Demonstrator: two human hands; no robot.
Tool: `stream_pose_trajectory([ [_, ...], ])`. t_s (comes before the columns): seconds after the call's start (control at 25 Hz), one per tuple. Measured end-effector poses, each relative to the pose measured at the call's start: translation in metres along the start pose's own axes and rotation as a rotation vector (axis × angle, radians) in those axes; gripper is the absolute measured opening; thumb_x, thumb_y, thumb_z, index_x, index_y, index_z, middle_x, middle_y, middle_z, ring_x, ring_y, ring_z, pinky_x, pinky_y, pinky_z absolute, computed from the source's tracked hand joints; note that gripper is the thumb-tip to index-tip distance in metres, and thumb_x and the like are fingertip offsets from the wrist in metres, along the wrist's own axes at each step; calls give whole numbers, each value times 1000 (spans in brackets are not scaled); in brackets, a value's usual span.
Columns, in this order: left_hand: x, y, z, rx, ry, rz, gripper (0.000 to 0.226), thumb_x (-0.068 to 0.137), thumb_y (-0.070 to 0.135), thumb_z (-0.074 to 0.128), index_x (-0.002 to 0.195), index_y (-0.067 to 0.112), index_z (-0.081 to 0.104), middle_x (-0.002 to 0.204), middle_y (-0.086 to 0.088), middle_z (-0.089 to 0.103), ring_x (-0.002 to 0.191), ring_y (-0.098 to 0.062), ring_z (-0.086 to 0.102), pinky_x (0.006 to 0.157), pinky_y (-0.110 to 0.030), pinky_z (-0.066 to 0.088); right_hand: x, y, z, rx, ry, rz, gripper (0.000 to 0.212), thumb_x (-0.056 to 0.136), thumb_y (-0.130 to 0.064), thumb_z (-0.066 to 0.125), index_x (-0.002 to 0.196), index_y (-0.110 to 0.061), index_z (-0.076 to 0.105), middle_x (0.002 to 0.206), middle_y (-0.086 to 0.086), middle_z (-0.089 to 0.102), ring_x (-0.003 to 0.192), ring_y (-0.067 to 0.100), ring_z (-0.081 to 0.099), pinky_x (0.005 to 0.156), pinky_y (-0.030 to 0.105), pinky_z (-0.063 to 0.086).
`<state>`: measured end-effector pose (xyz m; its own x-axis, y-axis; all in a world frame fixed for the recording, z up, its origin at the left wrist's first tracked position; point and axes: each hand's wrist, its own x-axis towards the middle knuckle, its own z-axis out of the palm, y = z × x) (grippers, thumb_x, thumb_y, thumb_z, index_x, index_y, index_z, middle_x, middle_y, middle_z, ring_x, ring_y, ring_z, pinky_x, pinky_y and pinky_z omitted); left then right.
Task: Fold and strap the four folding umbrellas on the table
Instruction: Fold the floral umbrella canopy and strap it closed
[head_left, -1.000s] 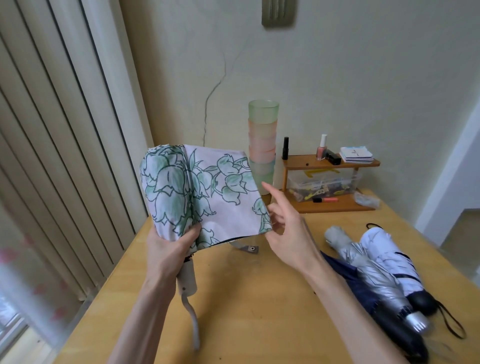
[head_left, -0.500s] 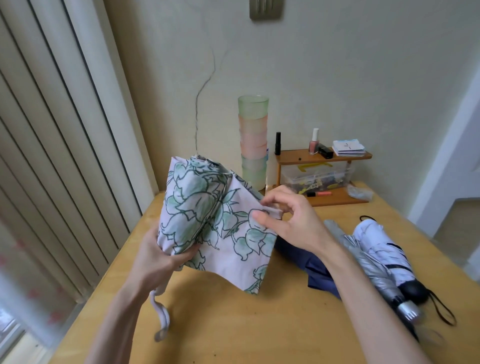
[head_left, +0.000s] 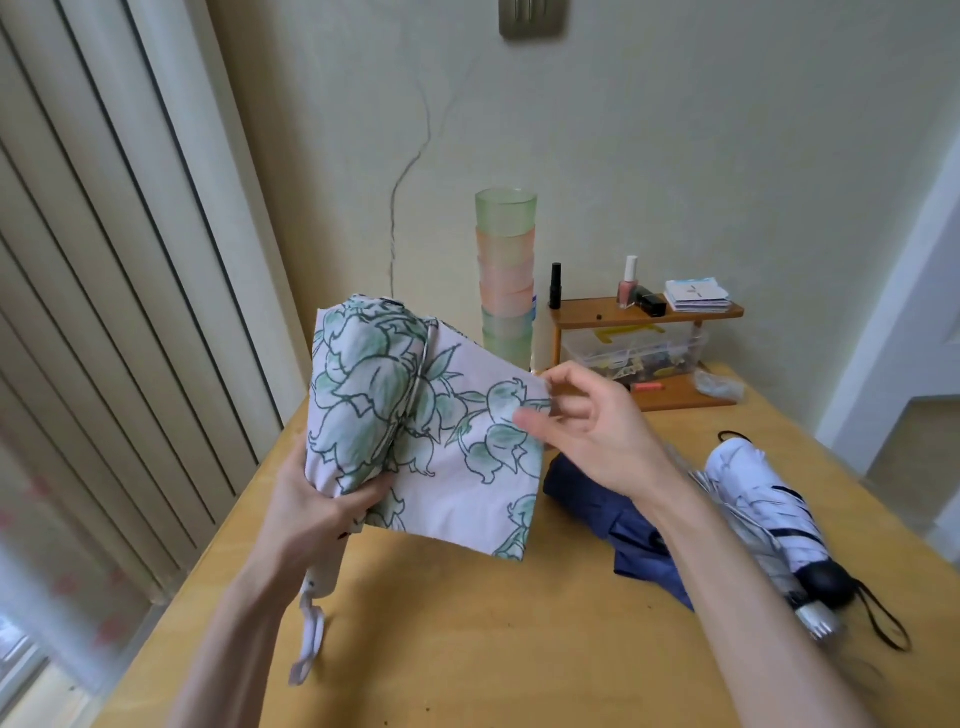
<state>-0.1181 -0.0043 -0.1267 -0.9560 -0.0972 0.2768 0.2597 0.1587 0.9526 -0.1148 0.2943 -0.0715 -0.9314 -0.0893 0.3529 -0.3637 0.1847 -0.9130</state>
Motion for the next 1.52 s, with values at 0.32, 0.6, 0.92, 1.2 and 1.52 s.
stream_pose_trajectory([
  [0.32, 0, 2, 21, -32, 41, -33, 48, 79, 10, 91, 118, 26, 68, 99, 11, 81, 85, -9, 77, 60, -22, 59, -2, -11, 9, 113, 143, 201, 8, 101, -15, 71, 106, -19, 76, 98, -1, 83, 93, 10, 79, 79, 24, 60],
  [0.6, -10, 0, 34, -136, -167, -146, 67, 66, 44, 95, 121, 20, 66, 108, -5, 80, 83, -11, 78, 63, -22, 59, 18, -89, 24, 88, -54, 196, 20, 102, -15, 66, 101, 3, 75, 87, 12, 81, 73, 22, 78, 62, 27, 60],
  [0.92, -30, 26, 48, -218, -514, -226, 20, 61, 13, 79, 77, 2, 75, 78, -13, 74, 67, -20, 69, 67, -26, 57, 80, -117, 95, -345, -252, 241, 23, 100, -14, 60, 104, 6, 72, 91, 22, 80, 83, 29, 80, 77, 37, 64],
  [1.2, -28, 36, 48, -437, -418, -226, 21, 81, 19, 83, 92, 5, 73, 83, -15, 70, 66, -28, 61, 63, -36, 56, 84, -120, 32, -479, -54, -136, 39, 93, -26, 81, 131, -25, 71, 120, -6, 75, 113, 10, 70, 98, 27, 53],
  [1.52, -34, 50, 45, -51, -531, -12, 10, 97, 17, 75, 104, 24, 72, 94, 16, 77, 89, -7, 71, 81, -22, 55, 82, -96, 28, -653, -104, 66, 57, 77, -74, 77, 113, -29, 77, 103, -15, 77, 99, 8, 73, 92, 35, 59],
])
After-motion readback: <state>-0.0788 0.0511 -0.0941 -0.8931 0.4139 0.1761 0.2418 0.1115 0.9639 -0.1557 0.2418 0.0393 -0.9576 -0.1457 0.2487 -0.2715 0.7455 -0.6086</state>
